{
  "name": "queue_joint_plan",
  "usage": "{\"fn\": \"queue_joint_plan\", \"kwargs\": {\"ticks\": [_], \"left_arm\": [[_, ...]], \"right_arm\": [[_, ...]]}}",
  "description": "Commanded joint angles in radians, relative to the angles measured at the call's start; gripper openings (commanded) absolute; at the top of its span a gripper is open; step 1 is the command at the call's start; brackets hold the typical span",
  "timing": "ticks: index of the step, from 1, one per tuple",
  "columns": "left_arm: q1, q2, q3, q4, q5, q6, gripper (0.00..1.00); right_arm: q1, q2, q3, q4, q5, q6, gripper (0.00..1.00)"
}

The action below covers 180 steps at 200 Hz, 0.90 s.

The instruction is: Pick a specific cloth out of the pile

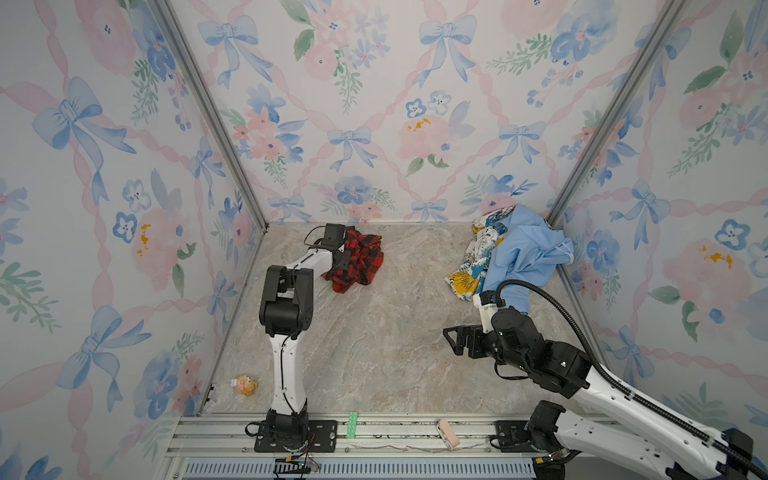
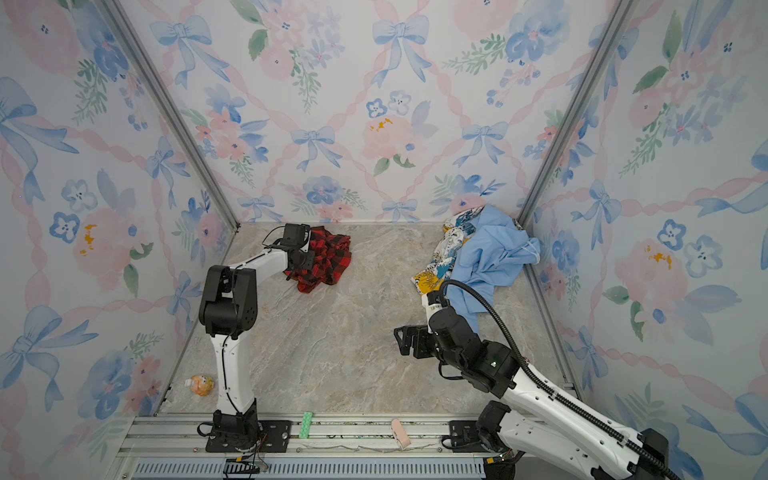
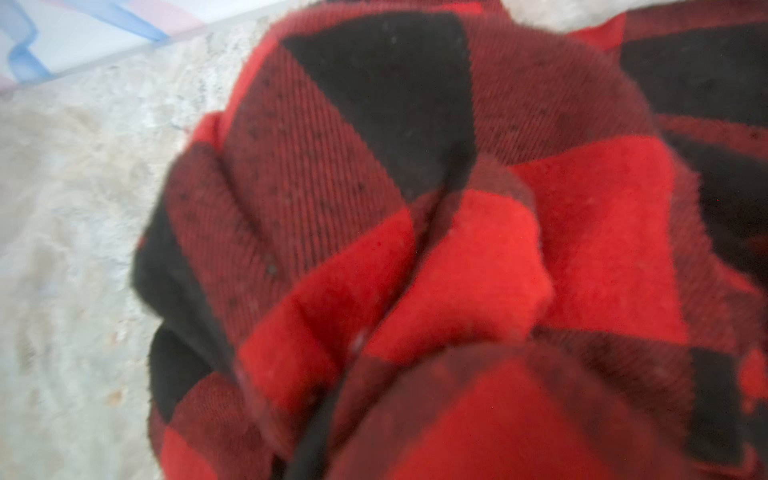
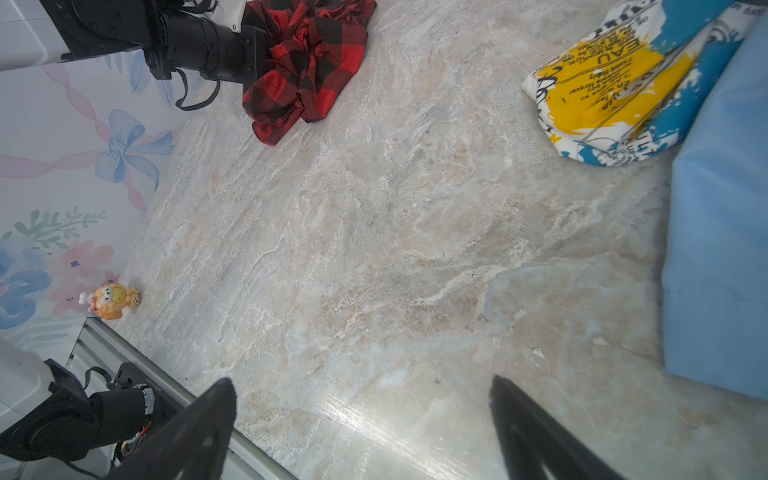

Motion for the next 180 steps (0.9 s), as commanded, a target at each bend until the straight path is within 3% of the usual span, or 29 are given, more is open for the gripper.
{"fn": "queue_joint_plan", "kwargs": {"ticks": [1, 15, 28, 59, 98, 146, 180], "left_arm": [[0.034, 0.012, -0.035, -0.152, -0.313, -0.021, 0.0], [0.048, 0.007, -0.044, -0.139, -0.482, -0.005, 0.0], [0.072, 0.005, -0.064, -0.111, -0.571, 0.008, 0.0], [0.135, -0.008, -0.101, -0.049, -0.644, 0.054, 0.0], [0.204, 0.038, -0.064, -0.045, -0.431, 0.06, 0.0], [0.194, 0.094, 0.016, -0.059, -0.33, 0.056, 0.0], [0.195, 0.146, 0.176, -0.168, -0.227, 0.019, 0.0]], "right_arm": [[0.012, -0.009, -0.011, -0.032, 0.022, 0.005, 0.97], [0.012, -0.002, -0.011, -0.027, 0.018, 0.004, 0.97], [0.013, 0.006, -0.009, -0.017, 0.014, 0.006, 0.97], [0.013, 0.021, -0.005, -0.015, 0.007, 0.005, 0.97], [0.012, 0.026, 0.001, -0.022, 0.012, 0.001, 0.97], [0.013, 0.059, 0.018, -0.018, 0.02, 0.0, 0.97], [0.012, 0.106, 0.052, -0.028, 0.008, -0.012, 0.97]]}}
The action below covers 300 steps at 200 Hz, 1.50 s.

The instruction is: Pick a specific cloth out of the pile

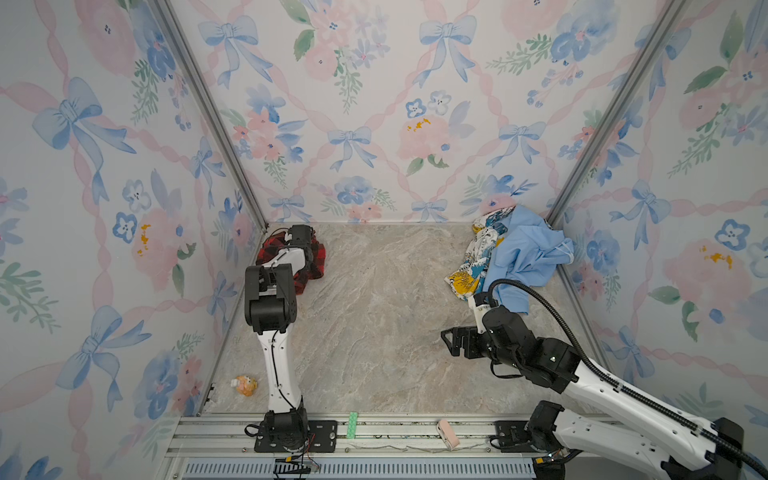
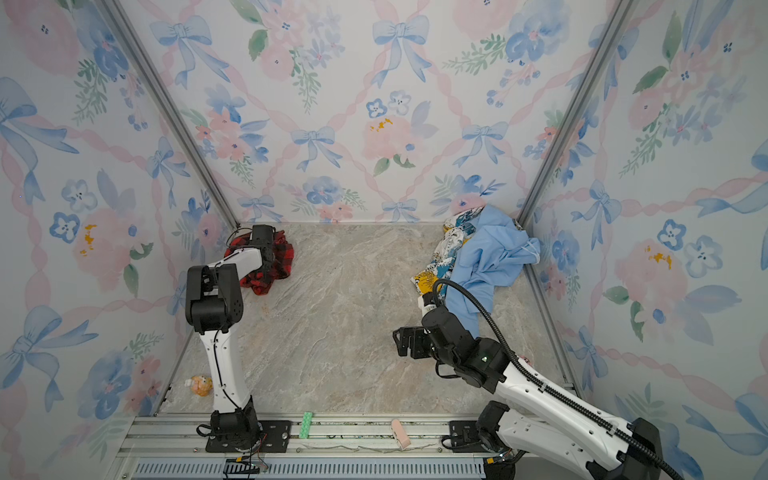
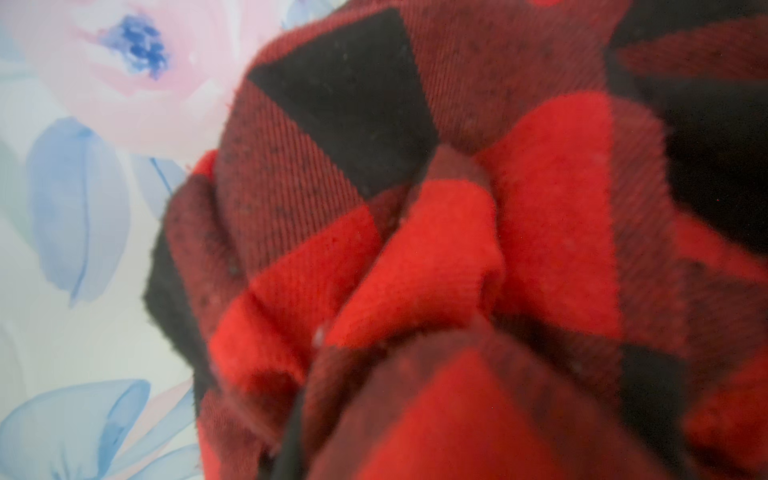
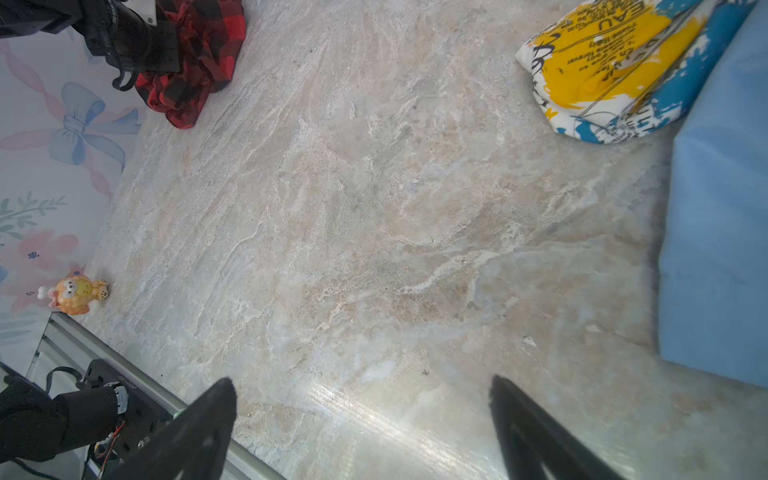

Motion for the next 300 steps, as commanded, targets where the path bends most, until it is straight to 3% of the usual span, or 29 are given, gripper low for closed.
{"fn": "queue_joint_plan", "kwargs": {"ticks": [1, 14, 30, 71, 93, 196, 222, 259, 300], "left_arm": [[-0.009, 0.066, 0.081, -0.108, 0.146, -0.02, 0.0], [-0.009, 0.083, 0.11, -0.122, 0.152, -0.028, 0.01], [-0.009, 0.094, 0.112, -0.125, 0.159, -0.031, 0.12], [-0.004, 0.037, 0.089, -0.121, 0.175, -0.061, 0.55], [0.005, -0.026, 0.076, -0.122, 0.232, -0.072, 0.69], [0.014, -0.248, -0.012, -0.12, 0.303, -0.117, 0.77], [0.014, -0.334, -0.067, -0.118, 0.388, -0.153, 0.79], [-0.004, -0.611, -0.268, -0.053, 0.449, -0.216, 0.86], [-0.072, -1.066, -0.628, 0.031, 0.421, -0.278, 0.9]], "right_arm": [[0.012, 0.028, 0.045, -0.019, 0.007, -0.012, 0.97], [0.012, 0.042, 0.053, -0.017, 0.005, -0.012, 0.97], [0.013, 0.05, 0.052, -0.001, 0.001, -0.002, 0.97], [0.015, 0.077, 0.066, 0.023, -0.018, -0.001, 0.97], [0.018, 0.078, 0.062, 0.019, -0.016, -0.001, 0.97], [0.02, 0.03, 0.024, 0.024, -0.004, 0.012, 0.97], [0.019, 0.022, 0.02, 0.022, -0.003, 0.006, 0.97], [-0.021, -0.043, 0.022, -0.031, 0.035, -0.073, 0.97], [-0.249, -0.152, 0.044, -0.095, -0.015, -0.202, 0.97]]}}
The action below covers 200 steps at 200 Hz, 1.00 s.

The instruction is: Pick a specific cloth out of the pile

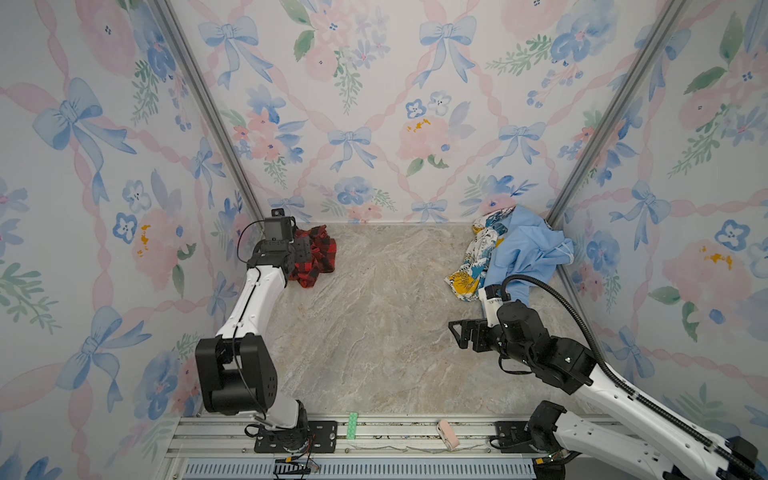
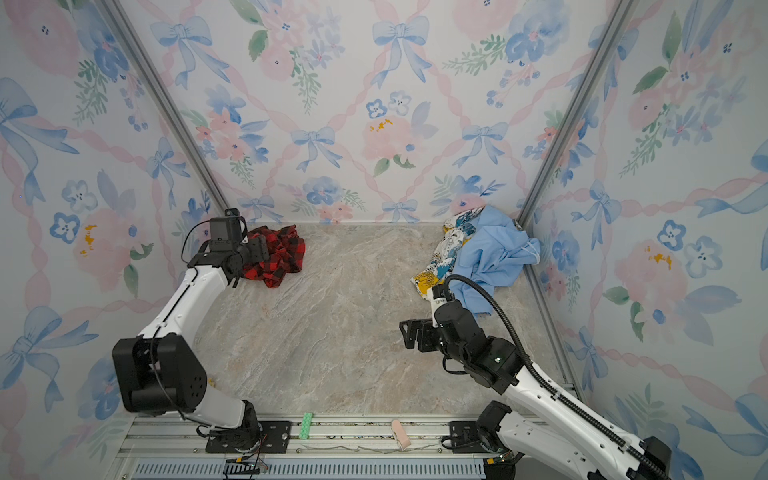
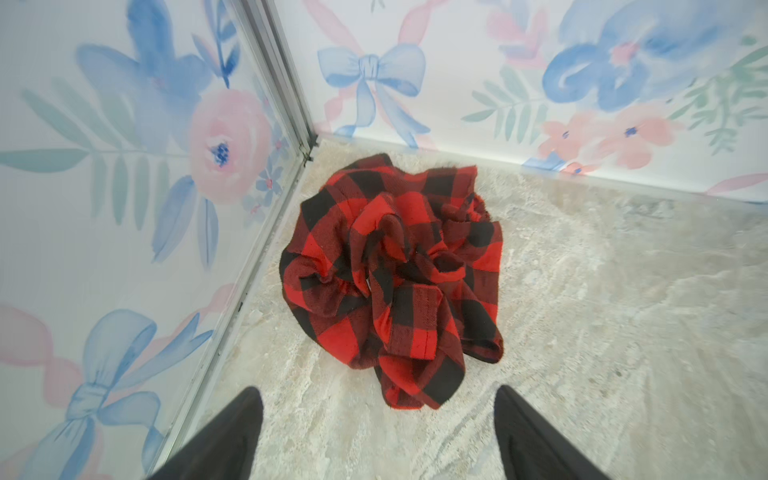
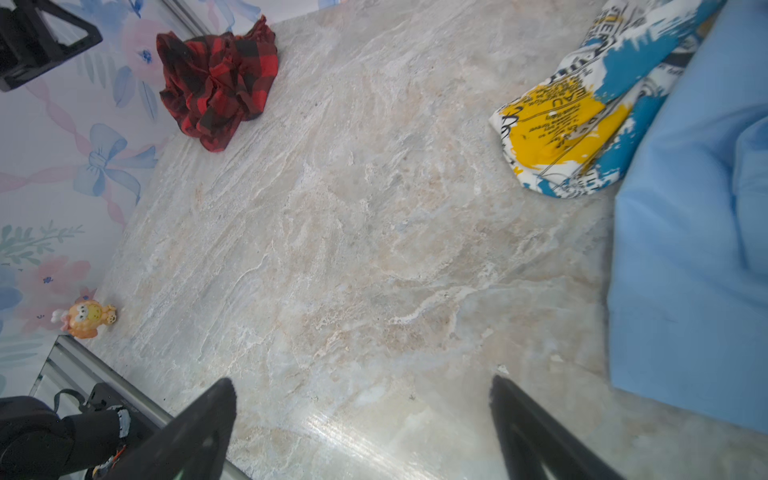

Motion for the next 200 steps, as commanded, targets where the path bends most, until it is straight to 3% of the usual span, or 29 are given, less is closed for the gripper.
{"fn": "queue_joint_plan", "kwargs": {"ticks": [1, 12, 29, 47, 66, 80, 93, 112, 128, 149, 187, 200], "left_arm": [[-0.05, -0.231, -0.175, 0.058, -0.002, -0.068, 0.9], [-0.094, -0.356, -0.28, 0.082, -0.028, -0.12, 0.98], [-0.188, -0.525, -0.461, 0.15, -0.157, -0.203, 0.98], [-0.294, -0.672, -0.716, 0.309, -0.319, -0.187, 0.98], [-0.362, -0.769, -0.866, 0.411, -0.475, -0.261, 0.98], [-0.385, -0.792, -1.03, 0.661, -0.55, -0.168, 0.98], [-0.379, -0.749, -1.139, 0.911, -0.661, -0.116, 0.98], [-0.316, -0.57, -1.151, 1.145, -0.583, 0.011, 0.98], [-0.249, -0.347, -1.087, 1.192, -0.52, 0.028, 0.98], [-0.222, -0.125, -1.069, 1.401, -0.408, 0.053, 0.98], [-0.161, -0.037, -1.015, 1.417, -0.19, 0.105, 0.98], [-0.119, 0.052, -1.053, 1.581, -0.116, 0.086, 0.98]], "right_arm": [[-0.12, -0.054, 0.012, -0.075, -0.005, -0.107, 0.97], [-0.184, -0.09, 0.02, -0.094, 0.016, -0.131, 0.97], [-0.263, -0.169, 0.006, -0.1, 0.079, -0.141, 0.97], [-0.329, -0.293, -0.041, -0.093, 0.154, -0.137, 0.97], [-0.366, -0.427, -0.1, -0.134, 0.293, -0.1, 0.97], [-0.377, -0.528, -0.183, -0.131, 0.381, -0.113, 0.97], [-0.382, -0.593, -0.293, -0.026, 0.433, -0.224, 0.97], [-0.384, -0.627, -0.481, 0.248, 0.435, -0.452, 0.97], [-0.398, -0.577, -0.563, 0.401, 0.472, -0.514, 0.97], [-0.424, -0.473, -0.579, 0.485, 0.471, -0.52, 0.97], [-0.44, -0.374, -0.655, 0.661, 0.443, -0.502, 0.97], [-0.462, -0.342, -0.691, 0.747, 0.402, -0.482, 0.97]]}}
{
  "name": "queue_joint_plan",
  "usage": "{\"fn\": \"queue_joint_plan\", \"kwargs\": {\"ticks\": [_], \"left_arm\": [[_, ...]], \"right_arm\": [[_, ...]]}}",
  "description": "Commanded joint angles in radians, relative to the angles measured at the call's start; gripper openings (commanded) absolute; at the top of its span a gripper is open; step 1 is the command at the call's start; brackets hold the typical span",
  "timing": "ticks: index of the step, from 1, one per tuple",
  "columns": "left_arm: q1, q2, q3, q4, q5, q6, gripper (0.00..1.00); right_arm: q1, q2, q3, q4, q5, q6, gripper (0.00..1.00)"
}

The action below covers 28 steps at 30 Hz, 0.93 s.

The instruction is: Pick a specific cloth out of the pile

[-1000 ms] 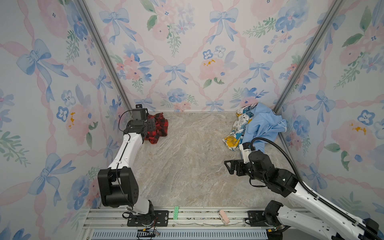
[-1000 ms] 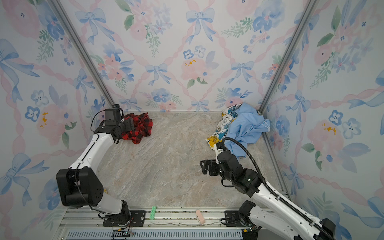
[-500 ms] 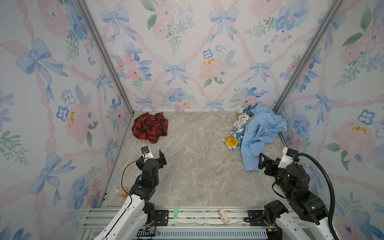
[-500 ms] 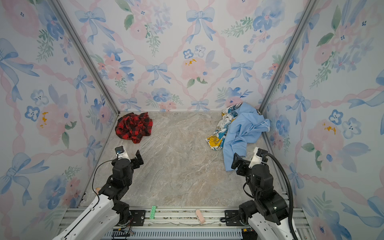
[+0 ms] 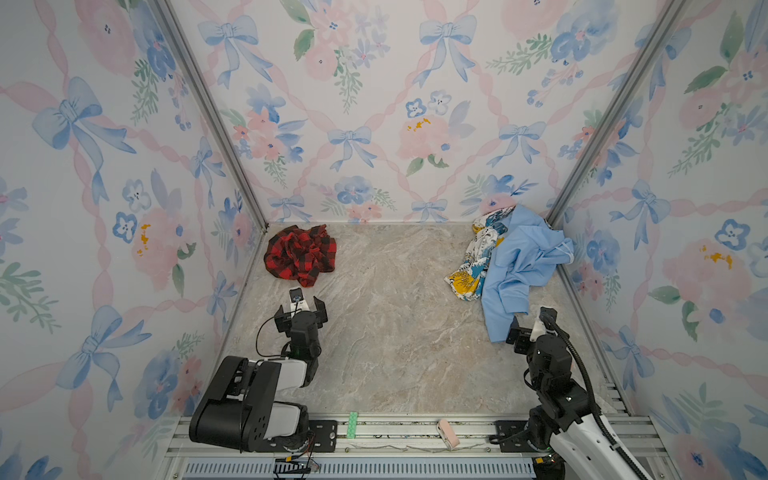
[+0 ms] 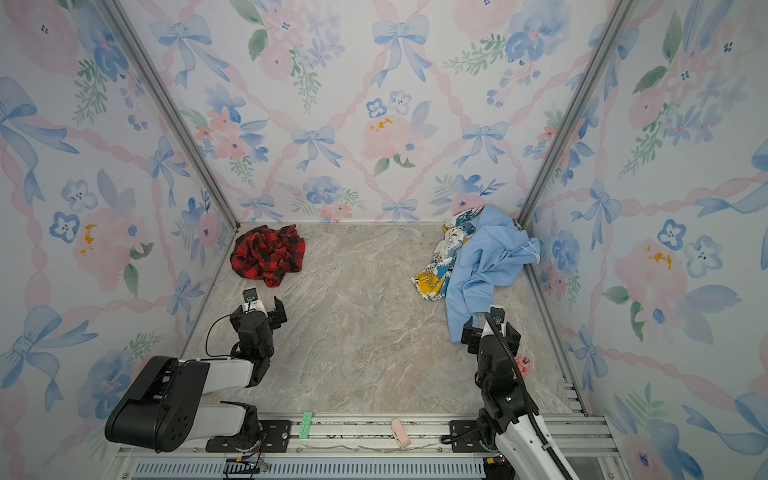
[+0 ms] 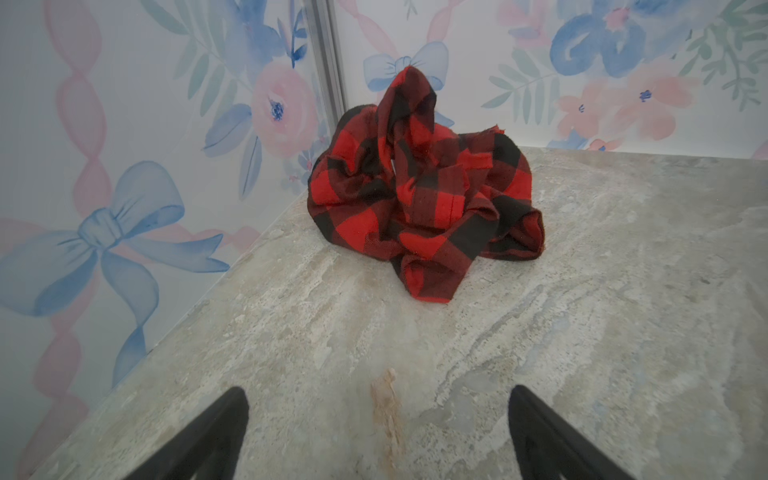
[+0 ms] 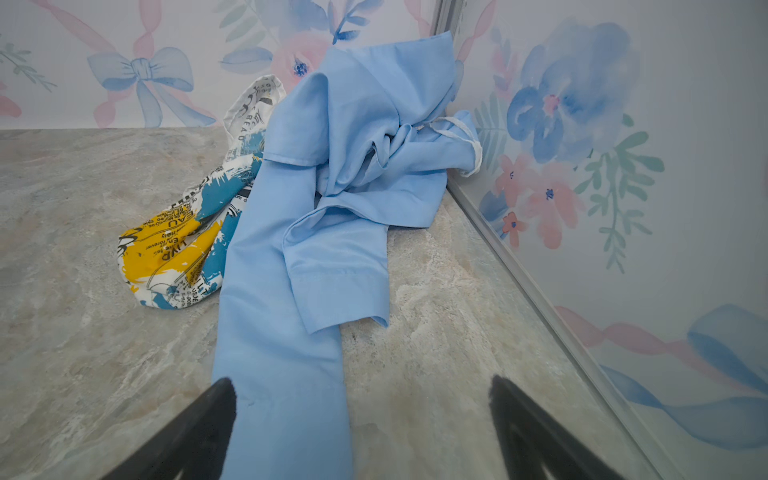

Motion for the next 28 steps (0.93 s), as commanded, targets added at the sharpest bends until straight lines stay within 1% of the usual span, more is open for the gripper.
{"fn": "queue_joint_plan", "kwargs": {"ticks": [1, 2, 3, 4, 5, 6, 8, 9, 11, 14, 18, 20, 23, 24, 25, 26, 27, 28], "left_arm": [[0.058, 0.105, -0.018, 0.259, 0.169, 0.023, 0.98], [0.078, 0.163, -0.038, 0.356, 0.221, 0.019, 0.98], [0.087, 0.222, -0.047, 0.455, 0.245, 0.039, 0.98], [0.086, 0.201, -0.047, 0.416, 0.255, 0.034, 0.98], [0.085, 0.167, -0.039, 0.338, 0.245, 0.02, 0.98], [0.086, 0.16, -0.034, 0.321, 0.229, 0.011, 0.98], [0.088, 0.198, -0.033, 0.386, 0.232, 0.023, 0.98], [0.087, 0.198, -0.021, 0.36, 0.239, 0.028, 0.98], [0.086, 0.196, 0.019, 0.277, 0.247, 0.028, 0.98], [0.058, 0.202, 0.041, 0.25, 0.23, 0.063, 0.98], [0.058, 0.202, 0.044, 0.249, 0.236, 0.068, 0.98], [0.059, 0.204, 0.046, 0.243, 0.237, 0.068, 0.98], [0.059, 0.204, 0.048, 0.239, 0.243, 0.068, 0.98], [0.059, 0.204, 0.047, 0.238, 0.248, 0.067, 0.98], [0.06, 0.203, 0.048, 0.237, 0.256, 0.07, 0.98], [0.061, 0.201, 0.047, 0.236, 0.271, 0.074, 0.98], [0.061, 0.2, 0.048, 0.236, 0.286, 0.081, 0.98], [0.061, 0.2, 0.047, 0.237, 0.29, 0.08, 0.98]], "right_arm": [[-0.033, 0.042, -0.066, 0.211, -0.036, -0.002, 0.97], [-0.048, 0.058, -0.067, 0.241, -0.063, -0.003, 0.97], [-0.064, 0.086, -0.076, 0.288, -0.081, 0.002, 0.97], [-0.083, 0.121, -0.081, 0.332, -0.093, 0.008, 0.97], [-0.105, 0.154, -0.079, 0.36, -0.11, 0.01, 0.97], [-0.131, 0.197, -0.069, 0.383, -0.14, 0.009, 0.97], [-0.168, 0.292, -0.048, 0.442, -0.185, 0.0, 0.97], [-0.18, 0.352, -0.037, 0.487, -0.196, -0.006, 0.97], [-0.193, 0.463, -0.031, 0.618, -0.22, -0.036, 0.97], [-0.204, 0.639, -0.032, 0.845, -0.269, -0.086, 0.97], [-0.205, 0.839, 0.024, 1.004, -0.349, -0.145, 0.97], [-0.212, 0.915, 0.065, 1.02, -0.37, -0.124, 0.97], [-0.208, 1.035, 0.107, 1.052, -0.45, -0.143, 0.97], [-0.207, 1.086, 0.117, 1.089, -0.472, -0.154, 0.97], [-0.205, 1.158, 0.124, 1.184, -0.479, -0.157, 0.97], [-0.203, 1.155, 0.13, 1.146, -0.463, -0.158, 0.97], [-0.207, 1.105, 0.157, 1.01, -0.462, -0.155, 0.97], [-0.206, 1.092, 0.172, 0.971, -0.467, -0.156, 0.97]]}}
